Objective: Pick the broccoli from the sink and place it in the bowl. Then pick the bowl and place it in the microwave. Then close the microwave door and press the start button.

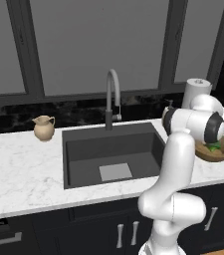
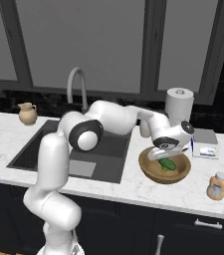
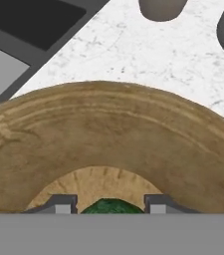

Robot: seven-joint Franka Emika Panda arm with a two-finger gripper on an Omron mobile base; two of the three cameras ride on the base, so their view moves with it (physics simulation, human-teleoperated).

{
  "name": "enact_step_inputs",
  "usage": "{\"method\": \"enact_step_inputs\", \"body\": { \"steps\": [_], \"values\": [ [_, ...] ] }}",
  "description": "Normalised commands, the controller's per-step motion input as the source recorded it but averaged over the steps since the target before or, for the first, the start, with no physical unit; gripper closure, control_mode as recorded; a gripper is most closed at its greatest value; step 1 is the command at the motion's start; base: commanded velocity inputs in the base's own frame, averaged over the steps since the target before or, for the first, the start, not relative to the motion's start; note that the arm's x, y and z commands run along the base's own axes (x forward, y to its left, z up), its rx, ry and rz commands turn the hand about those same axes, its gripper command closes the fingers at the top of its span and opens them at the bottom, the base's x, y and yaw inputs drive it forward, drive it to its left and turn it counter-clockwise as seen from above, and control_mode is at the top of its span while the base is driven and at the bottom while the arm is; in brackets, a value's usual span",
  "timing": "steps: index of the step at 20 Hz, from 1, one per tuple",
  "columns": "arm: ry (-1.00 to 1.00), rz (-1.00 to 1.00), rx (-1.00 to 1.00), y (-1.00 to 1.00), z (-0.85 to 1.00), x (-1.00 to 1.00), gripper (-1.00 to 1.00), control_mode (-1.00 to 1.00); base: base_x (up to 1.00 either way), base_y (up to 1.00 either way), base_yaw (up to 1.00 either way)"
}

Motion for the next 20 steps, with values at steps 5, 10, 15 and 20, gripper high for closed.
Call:
{"method": "enact_step_inputs", "body": {
  "steps": [5,10,15,20],
  "values": [
    [0.0,0.0,0.0,0.0,-0.35,0.01,1.0,-1.0,0.0,0.0,0.0],
    [0.0,0.0,0.0,0.0,-0.3,0.05,1.0,-1.0,0.0,0.0,0.0],
    [-0.01,0.0,0.0,0.0,-0.03,-0.06,-1.0,-1.0,0.0,0.0,0.0],
    [-0.03,0.0,0.0,0.0,0.07,-0.19,-1.0,-1.0,0.0,0.0,0.0]
  ]
}}
